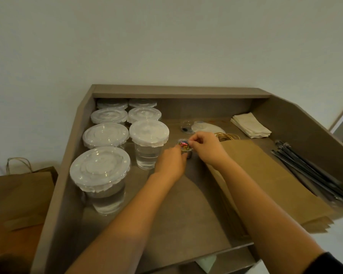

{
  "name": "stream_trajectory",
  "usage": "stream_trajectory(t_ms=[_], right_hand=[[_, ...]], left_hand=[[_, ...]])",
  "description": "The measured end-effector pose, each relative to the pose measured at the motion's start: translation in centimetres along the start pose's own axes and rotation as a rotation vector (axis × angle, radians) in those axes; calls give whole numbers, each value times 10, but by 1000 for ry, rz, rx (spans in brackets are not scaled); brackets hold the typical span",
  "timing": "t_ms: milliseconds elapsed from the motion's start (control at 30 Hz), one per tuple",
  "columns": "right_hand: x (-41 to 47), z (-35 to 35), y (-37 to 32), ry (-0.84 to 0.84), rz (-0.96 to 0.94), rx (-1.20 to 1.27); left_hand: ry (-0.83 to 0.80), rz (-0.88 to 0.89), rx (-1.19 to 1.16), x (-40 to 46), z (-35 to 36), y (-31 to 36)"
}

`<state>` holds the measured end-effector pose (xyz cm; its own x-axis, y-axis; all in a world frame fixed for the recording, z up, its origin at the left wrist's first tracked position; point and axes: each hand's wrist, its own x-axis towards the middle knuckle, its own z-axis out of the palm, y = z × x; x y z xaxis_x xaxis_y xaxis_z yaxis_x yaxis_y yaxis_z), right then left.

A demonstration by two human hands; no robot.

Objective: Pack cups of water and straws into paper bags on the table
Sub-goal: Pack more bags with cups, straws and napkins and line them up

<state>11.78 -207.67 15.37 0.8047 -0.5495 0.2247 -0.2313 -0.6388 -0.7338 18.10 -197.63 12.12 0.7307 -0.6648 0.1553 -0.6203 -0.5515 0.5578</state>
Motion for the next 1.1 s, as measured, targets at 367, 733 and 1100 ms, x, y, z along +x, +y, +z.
stream_trajectory(t_ms=[367,733,1100], right_hand=[[-118,1,-26,-88,-98,179],[-238,46,-53,-296,-98,122],[-332,186,-123,-467,-99,63]], left_hand=[[135,10,-365,-121,-9,3],[-58,-45,-126,-260,-42,-33],[-136,-279,96,-387,-96,-167]])
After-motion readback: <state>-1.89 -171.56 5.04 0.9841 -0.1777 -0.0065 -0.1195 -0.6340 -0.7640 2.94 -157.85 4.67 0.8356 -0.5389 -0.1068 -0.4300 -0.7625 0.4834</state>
